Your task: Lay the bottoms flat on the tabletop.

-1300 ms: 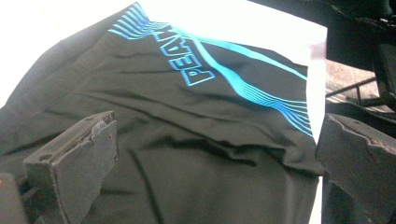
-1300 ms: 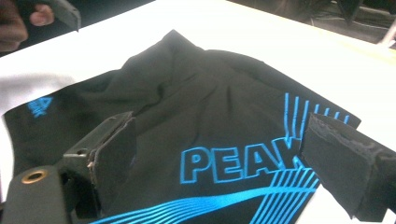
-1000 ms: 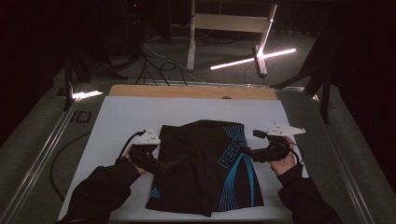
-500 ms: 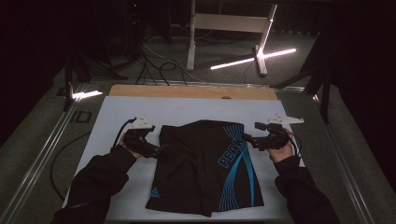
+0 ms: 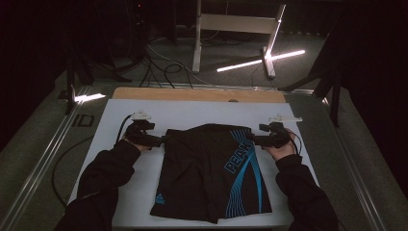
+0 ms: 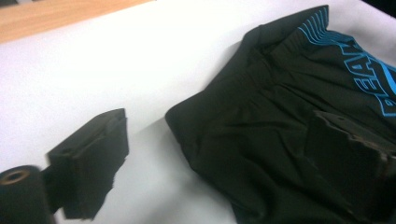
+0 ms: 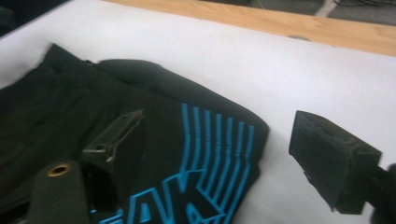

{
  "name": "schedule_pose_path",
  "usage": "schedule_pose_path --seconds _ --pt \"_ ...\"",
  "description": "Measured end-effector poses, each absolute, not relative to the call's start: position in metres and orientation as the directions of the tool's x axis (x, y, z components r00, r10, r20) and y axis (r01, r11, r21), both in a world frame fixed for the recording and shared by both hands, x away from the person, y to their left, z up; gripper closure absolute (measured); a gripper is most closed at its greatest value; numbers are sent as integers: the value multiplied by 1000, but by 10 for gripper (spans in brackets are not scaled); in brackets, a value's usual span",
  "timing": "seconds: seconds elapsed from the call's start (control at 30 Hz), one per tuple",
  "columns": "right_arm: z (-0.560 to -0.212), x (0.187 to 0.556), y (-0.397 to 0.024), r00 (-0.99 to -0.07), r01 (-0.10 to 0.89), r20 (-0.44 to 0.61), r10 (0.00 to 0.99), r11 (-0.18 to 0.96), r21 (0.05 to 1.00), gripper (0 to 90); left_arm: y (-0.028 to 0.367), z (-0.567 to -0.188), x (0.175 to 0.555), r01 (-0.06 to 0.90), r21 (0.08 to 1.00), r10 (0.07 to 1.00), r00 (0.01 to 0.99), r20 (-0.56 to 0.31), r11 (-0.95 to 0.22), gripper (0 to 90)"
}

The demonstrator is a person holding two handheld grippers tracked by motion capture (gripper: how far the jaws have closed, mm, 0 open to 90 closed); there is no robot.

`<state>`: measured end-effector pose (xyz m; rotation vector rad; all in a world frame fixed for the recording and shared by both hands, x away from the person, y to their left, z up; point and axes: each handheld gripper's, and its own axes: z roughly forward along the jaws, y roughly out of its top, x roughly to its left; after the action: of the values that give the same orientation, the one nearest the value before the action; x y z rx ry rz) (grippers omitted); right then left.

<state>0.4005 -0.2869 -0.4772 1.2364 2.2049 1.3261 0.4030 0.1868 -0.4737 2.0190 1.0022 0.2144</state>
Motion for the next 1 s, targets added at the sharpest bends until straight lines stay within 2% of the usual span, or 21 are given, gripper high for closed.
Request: schedule_pose_path --seconds 0.1,0.33,0.6,0.63,0.67,0.77,0.87,0.9,1.0 --pt "-484 408 -287 -552 546 163 818 206 812 250 187 -481 412 601 733 730 649 -214 -319 156" --pt "-495 421 -290 -498 575 160 852 186 796 254 186 -497 425 650 698 742 619 -258 -300 222" --pt "-508 430 -287 -481 602 165 861 187 776 293 187 -511 434 679 685 744 595 -304 -263 421" --pt "-510 431 -285 -476 605 159 865 191 773 300 186 -514 435 683 684 739 594 -318 -255 421" --pt "-515 433 -281 -476 618 158 865 201 760 311 185 -515 436 683 684 735 597 -322 -256 478" --pt "-520 434 -277 -476 624 149 867 214 752 346 182 -517 437 680 685 734 601 -317 -261 542" --pt "-523 435 -274 -475 627 143 868 220 747 490 178 -516 436 666 705 727 607 -321 -244 657" --pt "-523 435 -273 -479 626 143 866 222 748 582 177 -515 436 662 710 727 607 -320 -240 693" --pt "-521 433 -272 -484 611 113 868 243 754 777 176 -512 435 652 724 727 608 -321 -225 776"
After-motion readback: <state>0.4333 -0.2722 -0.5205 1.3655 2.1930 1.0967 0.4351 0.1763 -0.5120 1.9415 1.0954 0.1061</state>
